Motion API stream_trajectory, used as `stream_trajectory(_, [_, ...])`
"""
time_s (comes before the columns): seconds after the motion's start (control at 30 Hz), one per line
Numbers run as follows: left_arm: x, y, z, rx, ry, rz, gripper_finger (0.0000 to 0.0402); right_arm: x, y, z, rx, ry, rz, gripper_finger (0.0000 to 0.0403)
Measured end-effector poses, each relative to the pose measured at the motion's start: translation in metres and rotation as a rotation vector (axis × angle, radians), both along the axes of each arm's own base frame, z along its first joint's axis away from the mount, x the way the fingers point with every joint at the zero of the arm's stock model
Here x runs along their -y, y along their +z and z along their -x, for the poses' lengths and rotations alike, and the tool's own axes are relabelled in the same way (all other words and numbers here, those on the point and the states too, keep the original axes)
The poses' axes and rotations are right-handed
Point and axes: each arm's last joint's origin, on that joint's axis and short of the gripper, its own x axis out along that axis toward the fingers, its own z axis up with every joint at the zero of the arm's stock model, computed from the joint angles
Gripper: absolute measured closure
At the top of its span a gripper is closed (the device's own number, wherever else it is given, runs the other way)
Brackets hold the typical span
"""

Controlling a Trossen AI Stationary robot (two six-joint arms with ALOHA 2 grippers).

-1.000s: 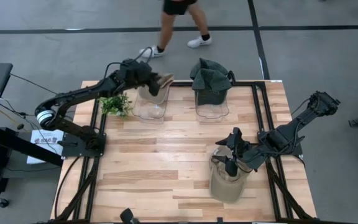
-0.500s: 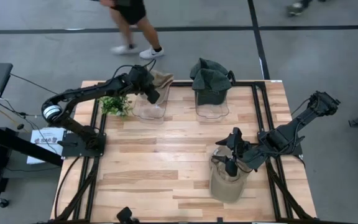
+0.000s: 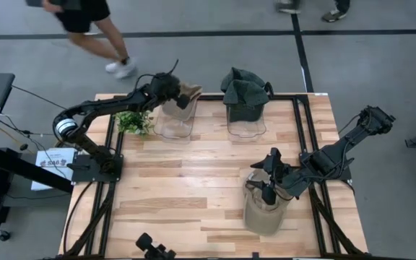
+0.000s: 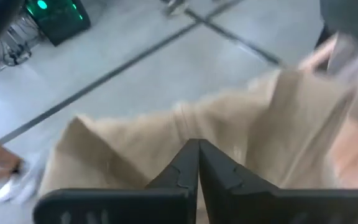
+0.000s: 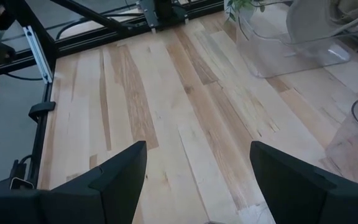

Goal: Pick & Place hat
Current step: Put the brown cap into the left transparent bin

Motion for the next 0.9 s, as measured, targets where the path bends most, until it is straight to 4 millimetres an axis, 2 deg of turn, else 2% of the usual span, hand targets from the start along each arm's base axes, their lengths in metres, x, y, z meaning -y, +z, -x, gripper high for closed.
stream_trajectory(0.23, [-0.001, 0.015, -0.005, 0.145, 0.060, -0.091, 0.0395, 0.000, 0.000, 0.000, 0.000, 0.001, 0.001, 0.0127])
stream_trajectory(0.3, [0.004, 0.023, -0.007, 0.135, 0.038, -0.142, 0.0395, 0.000, 0.000, 0.000, -0.001, 0.002, 0.002, 0.0127])
stream_trajectory(0.4, [0.025, 0.043, -0.009, 0.109, -0.059, -0.228, 0.0395, 0.001, -0.002, 0.001, -0.020, 0.005, 0.019, 0.0127])
stream_trajectory(0.5, [0.061, 0.067, -0.013, 0.141, -0.179, -0.300, 0.0395, 0.003, -0.008, 0.004, -0.069, -0.005, 0.041, 0.0127])
stream_trajectory(0.67, [0.137, 0.097, -0.018, 0.260, -0.428, -0.318, 0.0395, 0.005, -0.045, 0.014, -0.176, -0.068, 0.026, 0.0127])
stream_trajectory(0.8, [0.198, 0.104, -0.021, 0.356, -0.615, -0.246, 0.0395, 0.004, -0.066, 0.022, -0.210, -0.144, -0.048, 0.0127])
stream_trajectory(0.9, [0.242, 0.097, -0.025, 0.374, -0.736, -0.185, 0.0395, -0.002, -0.076, 0.031, -0.228, -0.166, -0.109, 0.0127])
